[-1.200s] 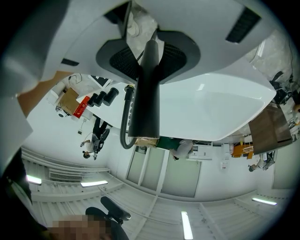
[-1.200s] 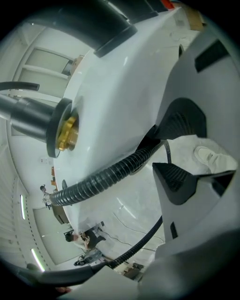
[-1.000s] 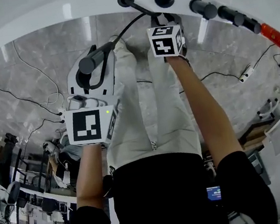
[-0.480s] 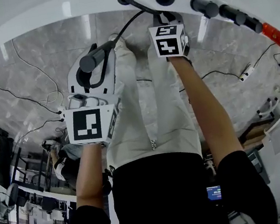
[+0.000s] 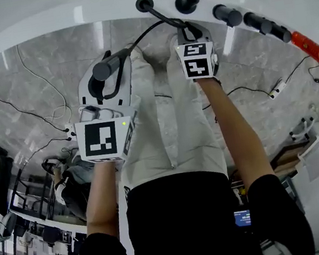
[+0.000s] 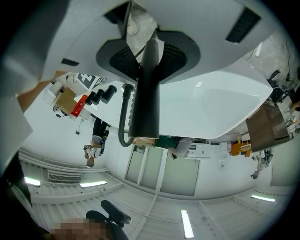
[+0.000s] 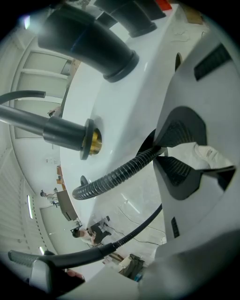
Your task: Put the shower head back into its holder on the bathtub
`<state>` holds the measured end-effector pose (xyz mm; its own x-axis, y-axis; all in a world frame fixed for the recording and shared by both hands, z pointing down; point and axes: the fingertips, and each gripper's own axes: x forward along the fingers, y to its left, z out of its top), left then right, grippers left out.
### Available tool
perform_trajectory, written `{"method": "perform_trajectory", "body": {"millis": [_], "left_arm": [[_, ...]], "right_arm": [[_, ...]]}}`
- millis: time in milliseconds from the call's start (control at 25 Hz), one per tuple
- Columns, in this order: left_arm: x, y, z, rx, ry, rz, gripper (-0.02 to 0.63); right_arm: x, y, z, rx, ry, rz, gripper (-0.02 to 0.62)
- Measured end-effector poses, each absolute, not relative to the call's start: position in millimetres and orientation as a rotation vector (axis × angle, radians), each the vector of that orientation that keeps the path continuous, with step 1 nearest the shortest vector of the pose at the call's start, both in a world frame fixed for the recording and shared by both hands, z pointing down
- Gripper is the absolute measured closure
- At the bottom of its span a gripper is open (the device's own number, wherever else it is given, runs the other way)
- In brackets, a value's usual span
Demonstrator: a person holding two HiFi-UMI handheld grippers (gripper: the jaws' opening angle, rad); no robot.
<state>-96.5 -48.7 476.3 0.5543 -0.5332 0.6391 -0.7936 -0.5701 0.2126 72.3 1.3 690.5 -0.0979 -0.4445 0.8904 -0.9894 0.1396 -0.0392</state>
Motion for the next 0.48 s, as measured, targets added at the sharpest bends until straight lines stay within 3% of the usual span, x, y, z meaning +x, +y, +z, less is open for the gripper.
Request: {"method": "perform_trajectory", "body": {"millis": [480], "left_arm": [[-88.1,-64.1,440.5,2.324,-1.108,0.664,0.462]], "right_arm": [[68.9,8.3,638.2,1.309,-1.767,0.845,0.531]]}}
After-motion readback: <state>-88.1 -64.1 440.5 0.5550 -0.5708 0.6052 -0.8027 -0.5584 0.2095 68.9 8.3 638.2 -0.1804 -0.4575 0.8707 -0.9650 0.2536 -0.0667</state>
